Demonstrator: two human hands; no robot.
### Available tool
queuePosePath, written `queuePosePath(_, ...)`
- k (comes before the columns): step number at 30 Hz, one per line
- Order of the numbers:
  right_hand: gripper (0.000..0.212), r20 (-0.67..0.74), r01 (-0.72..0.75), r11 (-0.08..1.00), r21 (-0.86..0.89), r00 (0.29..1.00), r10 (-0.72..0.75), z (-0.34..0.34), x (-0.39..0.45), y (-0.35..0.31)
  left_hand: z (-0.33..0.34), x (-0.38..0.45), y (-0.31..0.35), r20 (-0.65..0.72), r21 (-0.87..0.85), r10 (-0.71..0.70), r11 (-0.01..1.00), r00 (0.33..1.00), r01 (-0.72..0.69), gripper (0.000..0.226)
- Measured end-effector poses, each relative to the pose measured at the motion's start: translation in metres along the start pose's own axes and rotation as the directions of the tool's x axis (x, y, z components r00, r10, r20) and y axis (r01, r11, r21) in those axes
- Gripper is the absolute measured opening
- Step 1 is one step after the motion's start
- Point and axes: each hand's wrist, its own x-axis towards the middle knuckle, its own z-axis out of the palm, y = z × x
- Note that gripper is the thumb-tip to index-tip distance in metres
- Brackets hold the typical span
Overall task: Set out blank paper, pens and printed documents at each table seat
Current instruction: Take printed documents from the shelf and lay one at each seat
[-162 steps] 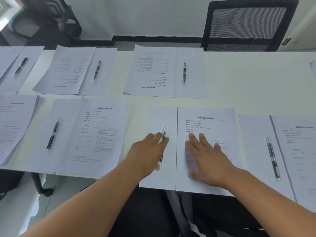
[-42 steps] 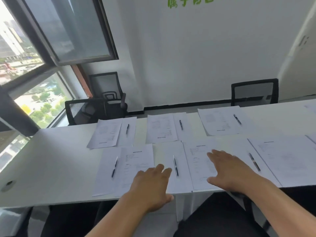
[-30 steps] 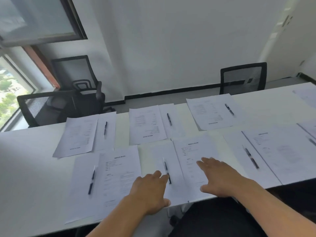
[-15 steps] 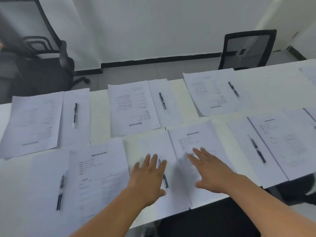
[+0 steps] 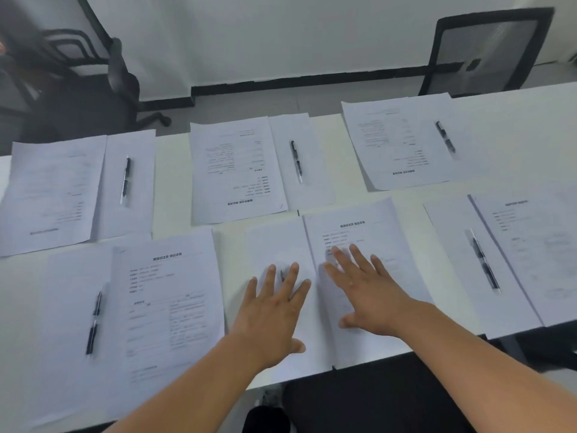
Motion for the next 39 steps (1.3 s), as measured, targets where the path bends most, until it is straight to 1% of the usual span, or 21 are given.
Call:
queuePosePath(6, 0.113, 0.02, -0.005, 0.995, 0.101, 1.0, 0.003, 0.01, 0.001, 0.004, 0.006, 0.01, 0.004, 0.04, 0.052, -0.007, 0.999, 0.999, 0.005, 0.115)
queuePosePath(14, 0.114, -0.002, -0.019, 0.993, 0.116, 1.0, 0.019, 0.026, -0.009, 0.002, 0.012, 0.006, 0.01, 0.047, 0.063, 0.025, 0.998, 0.999, -0.028, 0.114)
queuePosePath(21, 0.113, 0.009, -0.043, 0.988, 0.152, 0.999, 0.042, 0.037, -0.021, -0.001, 0.016, -0.002, 0.016, 0.059, 0.053, 0.046, 0.997, 0.997, -0.049, 0.113)
queuePosePath(27, 0.114, 0.009, -0.051, 0.986, 0.162, 0.999, 0.05, 0.033, -0.017, -0.003, 0.014, -0.001, 0.013, 0.06, 0.029, 0.056, 0.998, 0.997, -0.058, 0.114)
queuePosePath(39, 0.114, 0.016, -0.065, 0.983, 0.169, 0.998, 0.063, 0.033, -0.021, 0.003, 0.017, 0.0, 0.009, 0.026, -0.036, 0.057, 0.998, 0.998, -0.056, 0.115)
